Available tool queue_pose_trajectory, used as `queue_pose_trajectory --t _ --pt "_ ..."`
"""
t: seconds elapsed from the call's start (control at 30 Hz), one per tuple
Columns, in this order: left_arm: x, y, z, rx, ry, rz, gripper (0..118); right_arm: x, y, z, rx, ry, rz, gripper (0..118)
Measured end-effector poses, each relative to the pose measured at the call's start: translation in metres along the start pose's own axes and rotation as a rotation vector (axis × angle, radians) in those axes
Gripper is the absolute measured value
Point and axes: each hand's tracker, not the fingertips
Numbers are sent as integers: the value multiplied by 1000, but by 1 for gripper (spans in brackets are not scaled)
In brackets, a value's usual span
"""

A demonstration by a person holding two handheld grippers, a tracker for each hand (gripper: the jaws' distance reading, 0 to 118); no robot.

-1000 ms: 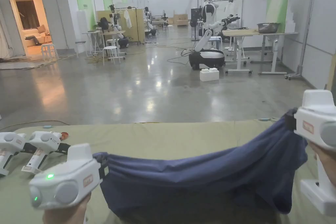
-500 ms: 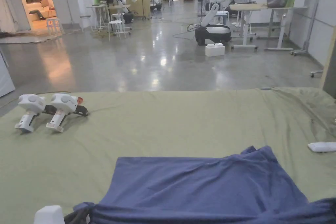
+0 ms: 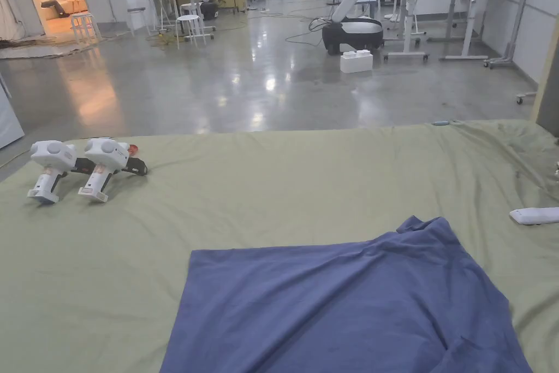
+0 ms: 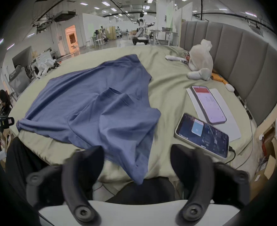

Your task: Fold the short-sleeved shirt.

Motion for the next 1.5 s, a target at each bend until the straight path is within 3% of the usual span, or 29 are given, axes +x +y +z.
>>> queue_pose_trajectory --t 0.1,0.2,0.33,0.47,0.63,0.7,0.8,0.83,1.0,1.23,1.33,1.4,1.5 --pt "0 14 23 89 37 27 88 6 5 14 74 -26 -74 88" --pt "19 37 60 255 44 -21 88 0 16 47 250 -23 -114 88" --pt "53 63 123 500 43 -59 88 -31 36 105 551 -25 -81 88" --pt "88 73 168 681 100 -182 87 -60 51 143 695 5 -23 87" --pt "112 76 196 738 110 -242 77 -80 65 159 701 68 2 62" --pt "115 75 199 754 105 -232 58 -85 68 157 702 76 8 42" --pt "115 74 195 769 97 -215 5 -89 69 152 708 71 18 0" --pt "115 75 195 768 96 -216 0 -90 69 152 710 69 22 0" --pt "107 76 191 708 66 -182 0 -93 72 151 704 69 56 0" --pt "98 78 183 667 62 -173 0 -92 74 143 692 80 37 0" --pt "81 78 160 526 15 -122 1 -90 69 136 665 92 40 0" --pt "64 74 138 402 -35 -88 17 -91 63 131 648 101 33 0" --pt "39 62 94 220 -50 -5 65 -91 53 122 600 110 19 0"
